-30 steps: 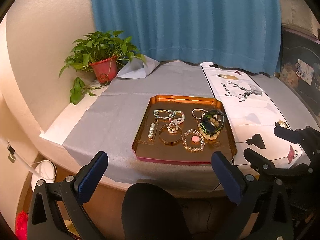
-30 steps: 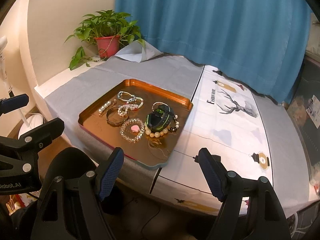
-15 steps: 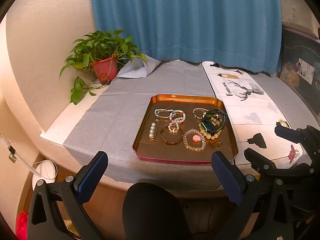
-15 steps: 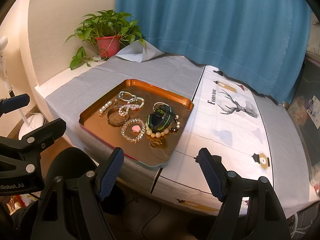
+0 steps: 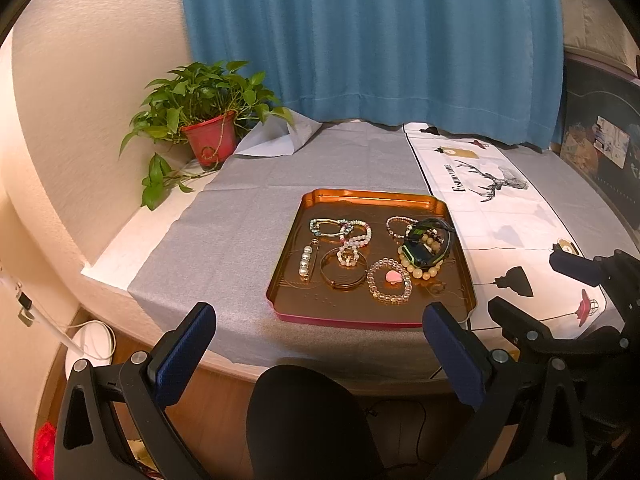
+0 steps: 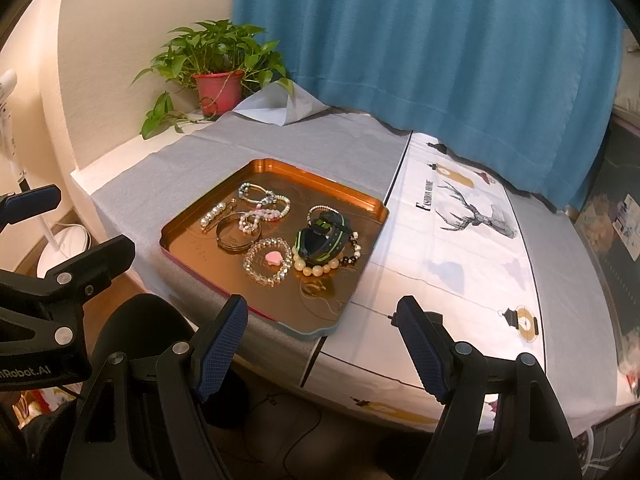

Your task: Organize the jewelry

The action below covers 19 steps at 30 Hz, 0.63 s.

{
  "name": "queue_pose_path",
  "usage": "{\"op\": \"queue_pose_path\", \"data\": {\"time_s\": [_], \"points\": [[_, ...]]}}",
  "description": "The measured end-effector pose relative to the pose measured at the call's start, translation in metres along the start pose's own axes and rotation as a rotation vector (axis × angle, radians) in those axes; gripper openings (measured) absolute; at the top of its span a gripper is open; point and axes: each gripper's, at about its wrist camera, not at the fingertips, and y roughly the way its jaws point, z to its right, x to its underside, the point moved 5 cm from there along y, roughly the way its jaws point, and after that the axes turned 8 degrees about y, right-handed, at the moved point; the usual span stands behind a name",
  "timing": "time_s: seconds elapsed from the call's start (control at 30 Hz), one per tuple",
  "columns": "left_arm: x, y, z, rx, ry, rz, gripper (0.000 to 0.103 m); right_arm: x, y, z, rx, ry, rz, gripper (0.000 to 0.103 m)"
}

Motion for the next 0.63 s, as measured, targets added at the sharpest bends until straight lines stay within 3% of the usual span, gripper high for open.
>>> {"op": "queue_pose_path", "data": {"time_s": [0.63], "points": [[0.0020, 0.0010, -0.0046, -0.011, -0.015, -0.001, 0.103, -0.0006, -0.0008, -0.0021, -0.002, -0.001, -0.001, 0.077]]}}
